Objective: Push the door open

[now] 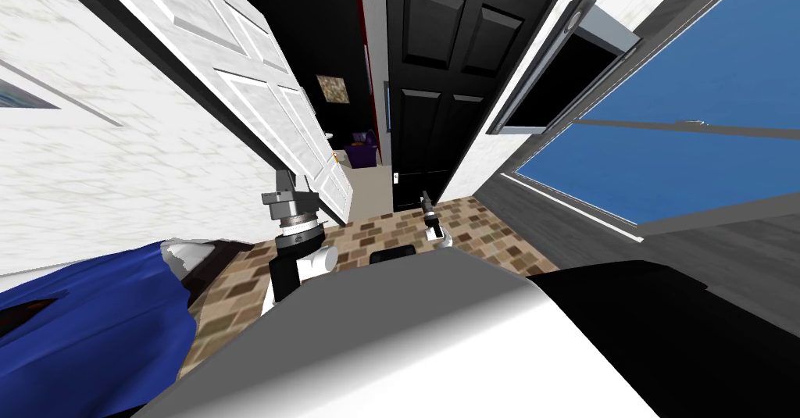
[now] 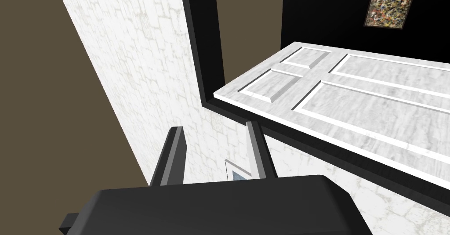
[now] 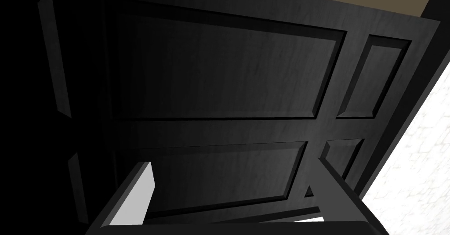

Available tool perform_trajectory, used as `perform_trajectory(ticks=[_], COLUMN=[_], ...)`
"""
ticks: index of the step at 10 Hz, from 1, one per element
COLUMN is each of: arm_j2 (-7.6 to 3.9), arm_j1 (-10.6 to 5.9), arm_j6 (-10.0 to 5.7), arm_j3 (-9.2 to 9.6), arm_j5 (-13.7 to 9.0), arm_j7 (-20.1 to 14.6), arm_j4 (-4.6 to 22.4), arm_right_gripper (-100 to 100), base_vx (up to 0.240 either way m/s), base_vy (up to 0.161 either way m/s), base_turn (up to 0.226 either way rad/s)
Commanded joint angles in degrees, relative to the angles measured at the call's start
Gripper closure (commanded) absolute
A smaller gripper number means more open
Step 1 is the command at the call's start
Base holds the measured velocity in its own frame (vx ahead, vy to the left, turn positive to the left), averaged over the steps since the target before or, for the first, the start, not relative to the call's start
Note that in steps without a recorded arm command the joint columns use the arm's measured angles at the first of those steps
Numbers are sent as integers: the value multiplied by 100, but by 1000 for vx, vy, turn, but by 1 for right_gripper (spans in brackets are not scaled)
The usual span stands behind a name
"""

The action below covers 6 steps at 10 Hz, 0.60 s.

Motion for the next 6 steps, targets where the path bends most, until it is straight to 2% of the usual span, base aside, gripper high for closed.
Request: perform_trajectory(ticks=[1, 6], arm_j2=[8, 53], arm_j1=[-104, -419], arm_j6=[-87, -228], arm_j3=[-11, -38], arm_j5=[-14, -50], arm_j7=[-17, -60], arm_j4=[286, 1110], arm_right_gripper=[-100, -100], base_vx=[102, 97], base_vy=[14, 11], base_turn=[28, 32])
